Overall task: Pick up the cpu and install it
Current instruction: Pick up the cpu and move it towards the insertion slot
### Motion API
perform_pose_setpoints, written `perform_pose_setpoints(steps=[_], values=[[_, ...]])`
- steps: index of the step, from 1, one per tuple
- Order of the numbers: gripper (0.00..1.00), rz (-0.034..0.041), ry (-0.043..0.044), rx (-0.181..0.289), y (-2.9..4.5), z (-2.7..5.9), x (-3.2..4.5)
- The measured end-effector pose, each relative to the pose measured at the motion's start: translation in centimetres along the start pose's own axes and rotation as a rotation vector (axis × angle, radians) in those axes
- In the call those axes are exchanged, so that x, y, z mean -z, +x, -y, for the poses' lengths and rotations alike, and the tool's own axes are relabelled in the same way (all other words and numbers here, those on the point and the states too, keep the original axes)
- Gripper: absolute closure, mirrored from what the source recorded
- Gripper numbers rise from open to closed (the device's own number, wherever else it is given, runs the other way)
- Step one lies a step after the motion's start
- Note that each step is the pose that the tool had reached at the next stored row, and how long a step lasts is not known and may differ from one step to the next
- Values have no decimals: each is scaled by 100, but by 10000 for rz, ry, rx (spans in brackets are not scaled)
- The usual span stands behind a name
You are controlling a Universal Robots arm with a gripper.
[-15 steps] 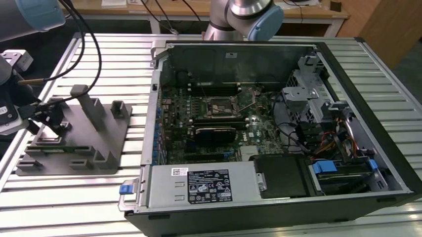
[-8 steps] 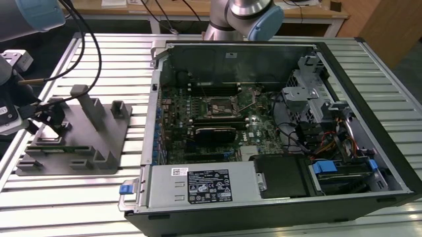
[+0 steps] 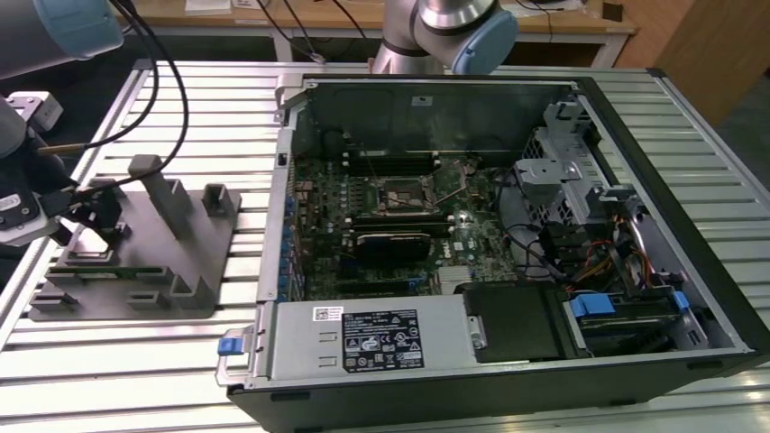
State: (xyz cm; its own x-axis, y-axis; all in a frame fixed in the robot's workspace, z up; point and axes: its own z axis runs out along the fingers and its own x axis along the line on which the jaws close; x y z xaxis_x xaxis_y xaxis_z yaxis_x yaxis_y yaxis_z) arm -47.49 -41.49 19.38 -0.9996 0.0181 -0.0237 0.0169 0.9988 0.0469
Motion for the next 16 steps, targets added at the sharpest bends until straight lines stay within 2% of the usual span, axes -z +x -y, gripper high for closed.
perform_pose_setpoints(steps=[16], values=[[35, -12, 1, 0, 13, -37, -74]])
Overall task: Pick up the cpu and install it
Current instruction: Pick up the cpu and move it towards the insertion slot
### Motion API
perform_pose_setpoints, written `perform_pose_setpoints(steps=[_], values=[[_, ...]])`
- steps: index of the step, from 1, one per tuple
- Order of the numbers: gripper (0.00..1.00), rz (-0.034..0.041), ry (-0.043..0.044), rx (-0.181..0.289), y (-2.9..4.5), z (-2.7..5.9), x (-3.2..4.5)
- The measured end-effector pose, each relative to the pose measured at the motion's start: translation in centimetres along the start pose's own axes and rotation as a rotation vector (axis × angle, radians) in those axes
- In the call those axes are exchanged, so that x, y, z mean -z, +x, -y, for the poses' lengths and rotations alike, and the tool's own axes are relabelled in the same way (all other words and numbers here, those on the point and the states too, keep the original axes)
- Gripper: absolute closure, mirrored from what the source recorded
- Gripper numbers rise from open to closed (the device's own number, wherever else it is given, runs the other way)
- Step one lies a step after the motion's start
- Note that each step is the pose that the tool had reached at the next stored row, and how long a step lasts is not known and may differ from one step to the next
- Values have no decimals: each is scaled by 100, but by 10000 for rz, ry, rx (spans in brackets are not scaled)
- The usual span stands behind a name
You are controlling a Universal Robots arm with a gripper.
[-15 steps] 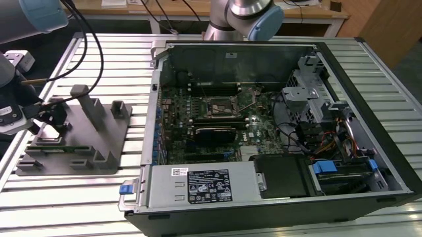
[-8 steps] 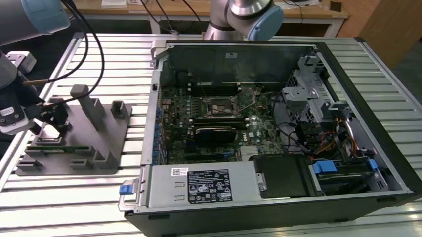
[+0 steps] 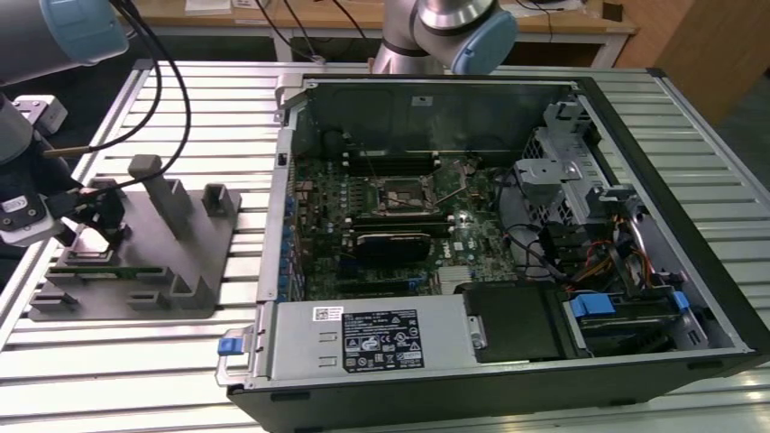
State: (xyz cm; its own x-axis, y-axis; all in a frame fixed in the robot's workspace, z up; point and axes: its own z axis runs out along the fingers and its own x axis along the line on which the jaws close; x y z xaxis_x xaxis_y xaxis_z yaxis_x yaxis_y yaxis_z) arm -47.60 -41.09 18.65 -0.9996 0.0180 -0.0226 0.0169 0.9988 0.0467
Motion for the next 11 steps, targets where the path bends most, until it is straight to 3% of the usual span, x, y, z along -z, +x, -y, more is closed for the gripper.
perform_pose_setpoints(steps=[11], values=[[35, -1, 1, 0, 10, -5, -42]])
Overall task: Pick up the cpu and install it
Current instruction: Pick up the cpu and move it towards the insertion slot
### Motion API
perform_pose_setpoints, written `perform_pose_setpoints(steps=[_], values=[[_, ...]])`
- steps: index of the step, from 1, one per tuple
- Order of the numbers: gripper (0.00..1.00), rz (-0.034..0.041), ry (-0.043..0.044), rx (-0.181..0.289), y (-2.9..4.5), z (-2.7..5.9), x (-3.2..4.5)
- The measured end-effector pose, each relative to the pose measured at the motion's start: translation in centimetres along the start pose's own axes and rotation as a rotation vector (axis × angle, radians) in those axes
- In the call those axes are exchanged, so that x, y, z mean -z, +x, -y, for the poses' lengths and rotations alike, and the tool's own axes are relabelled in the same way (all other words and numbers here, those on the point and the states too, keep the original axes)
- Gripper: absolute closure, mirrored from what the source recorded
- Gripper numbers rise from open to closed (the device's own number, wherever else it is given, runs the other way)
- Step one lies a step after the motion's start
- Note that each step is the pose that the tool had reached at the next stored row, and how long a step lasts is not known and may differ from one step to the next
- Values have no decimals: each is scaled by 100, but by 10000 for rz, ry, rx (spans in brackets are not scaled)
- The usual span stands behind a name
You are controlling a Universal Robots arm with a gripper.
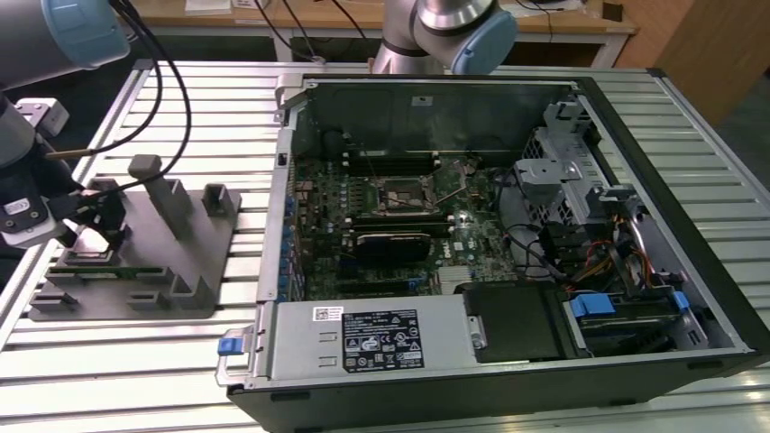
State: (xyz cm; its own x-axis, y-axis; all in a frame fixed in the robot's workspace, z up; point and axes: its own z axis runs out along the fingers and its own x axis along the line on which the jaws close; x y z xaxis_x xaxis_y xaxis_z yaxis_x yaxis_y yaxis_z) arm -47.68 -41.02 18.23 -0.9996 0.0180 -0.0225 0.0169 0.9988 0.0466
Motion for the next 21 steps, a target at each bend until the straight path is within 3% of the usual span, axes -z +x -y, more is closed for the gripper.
perform_pose_setpoints(steps=[15, 18, 21], values=[[35, 1, -1, 0, 1, 1, -15], [45, 0, 0, 0, 1, 1, -15], [45, 1, -1, 0, 1, 1, -16]])
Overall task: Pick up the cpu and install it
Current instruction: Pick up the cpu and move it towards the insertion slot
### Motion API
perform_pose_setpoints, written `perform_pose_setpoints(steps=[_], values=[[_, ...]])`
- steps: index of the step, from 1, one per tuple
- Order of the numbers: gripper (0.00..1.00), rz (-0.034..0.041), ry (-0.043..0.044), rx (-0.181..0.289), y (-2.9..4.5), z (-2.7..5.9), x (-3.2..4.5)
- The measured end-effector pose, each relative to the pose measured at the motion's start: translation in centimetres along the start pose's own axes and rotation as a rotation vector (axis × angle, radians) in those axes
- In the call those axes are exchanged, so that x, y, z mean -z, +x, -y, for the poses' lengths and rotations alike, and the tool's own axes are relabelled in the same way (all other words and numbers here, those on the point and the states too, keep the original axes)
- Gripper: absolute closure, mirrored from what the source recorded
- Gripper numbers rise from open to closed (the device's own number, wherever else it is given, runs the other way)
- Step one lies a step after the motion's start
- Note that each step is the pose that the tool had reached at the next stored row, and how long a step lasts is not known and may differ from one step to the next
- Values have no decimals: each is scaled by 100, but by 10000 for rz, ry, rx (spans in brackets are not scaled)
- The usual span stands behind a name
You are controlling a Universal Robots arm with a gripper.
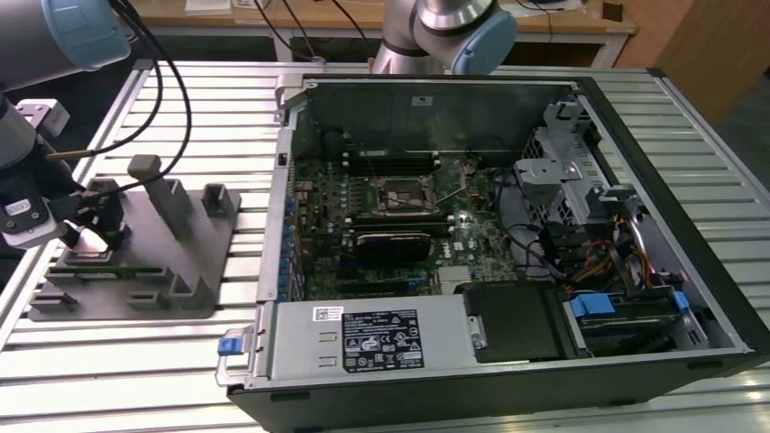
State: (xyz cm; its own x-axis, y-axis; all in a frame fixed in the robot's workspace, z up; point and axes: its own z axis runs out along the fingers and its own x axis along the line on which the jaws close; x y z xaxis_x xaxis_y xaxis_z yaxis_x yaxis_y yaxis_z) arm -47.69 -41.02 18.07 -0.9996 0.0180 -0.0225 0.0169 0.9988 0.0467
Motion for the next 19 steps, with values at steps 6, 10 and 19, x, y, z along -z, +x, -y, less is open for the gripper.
perform_pose_setpoints(steps=[6, 10, 19], values=[[45, 0, 0, 0, 0, 0, -1], [45, 0, 0, 0, -1, -1, 22], [45, 1, 0, 0, -3, -7, 144]])
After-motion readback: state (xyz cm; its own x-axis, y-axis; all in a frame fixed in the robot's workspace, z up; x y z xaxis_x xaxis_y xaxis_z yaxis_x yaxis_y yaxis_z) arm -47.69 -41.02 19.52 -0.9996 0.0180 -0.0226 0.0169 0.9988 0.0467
